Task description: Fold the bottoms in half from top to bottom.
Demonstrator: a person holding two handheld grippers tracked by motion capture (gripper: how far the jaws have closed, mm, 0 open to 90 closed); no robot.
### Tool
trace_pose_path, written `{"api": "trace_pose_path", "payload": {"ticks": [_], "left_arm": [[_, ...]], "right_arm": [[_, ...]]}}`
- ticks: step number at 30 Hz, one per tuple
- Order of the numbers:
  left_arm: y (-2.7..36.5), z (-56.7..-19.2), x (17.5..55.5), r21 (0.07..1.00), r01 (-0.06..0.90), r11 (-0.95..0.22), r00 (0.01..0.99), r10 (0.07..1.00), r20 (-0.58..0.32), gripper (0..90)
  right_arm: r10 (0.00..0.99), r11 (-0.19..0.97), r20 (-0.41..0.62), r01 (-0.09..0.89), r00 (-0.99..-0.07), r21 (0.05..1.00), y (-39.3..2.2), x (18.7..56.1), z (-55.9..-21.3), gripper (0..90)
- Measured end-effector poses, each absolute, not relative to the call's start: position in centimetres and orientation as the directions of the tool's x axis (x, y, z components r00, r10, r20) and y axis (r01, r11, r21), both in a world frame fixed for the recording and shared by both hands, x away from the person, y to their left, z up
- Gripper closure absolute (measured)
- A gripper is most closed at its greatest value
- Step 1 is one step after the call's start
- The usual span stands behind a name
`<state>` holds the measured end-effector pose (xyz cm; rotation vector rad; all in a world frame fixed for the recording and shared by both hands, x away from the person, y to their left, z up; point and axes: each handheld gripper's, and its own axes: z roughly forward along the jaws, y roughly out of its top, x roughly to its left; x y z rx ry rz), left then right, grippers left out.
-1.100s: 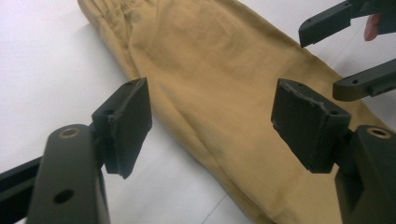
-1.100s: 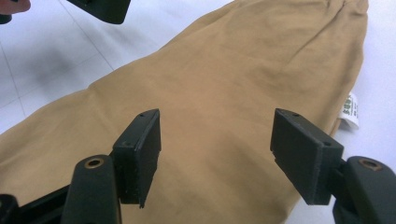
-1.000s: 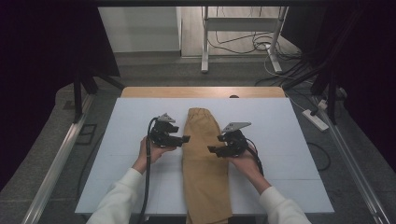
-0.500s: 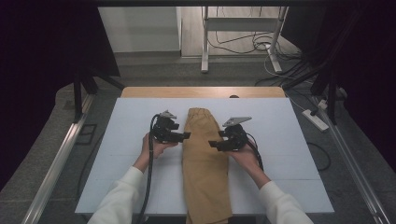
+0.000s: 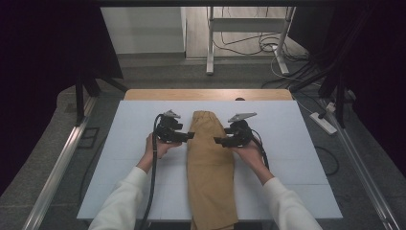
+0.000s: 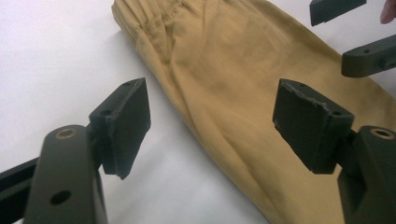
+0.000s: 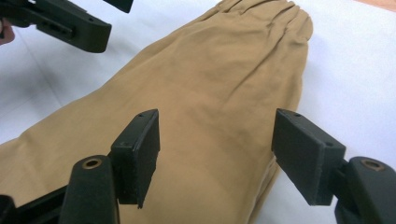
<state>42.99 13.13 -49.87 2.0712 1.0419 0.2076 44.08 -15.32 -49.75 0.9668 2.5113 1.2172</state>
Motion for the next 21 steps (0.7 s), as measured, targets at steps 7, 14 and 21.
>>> {"api": "trace_pose_path", "payload": {"ticks": [7,14,21], "left_arm": [[13.1,-50.7,44.9,0.699,0.635,-0.329,0.631,0.742,-0.224,26.6],[12.9,-51.6,46.5,0.670,0.670,-0.322,0.598,0.768,-0.230,26.6],[12.6,-52.2,47.5,0.649,0.686,-0.328,0.584,0.780,-0.223,26.9]], "right_arm": [[0.652,0.441,0.105,0.488,-0.751,0.753,-15.1,46.4,-49.7,32.6],[0.678,0.448,0.105,0.522,-0.727,0.726,-15.0,48.7,-50.8,32.5],[0.681,0.468,0.096,0.533,-0.726,0.705,-14.7,49.9,-51.8,32.3]]}}
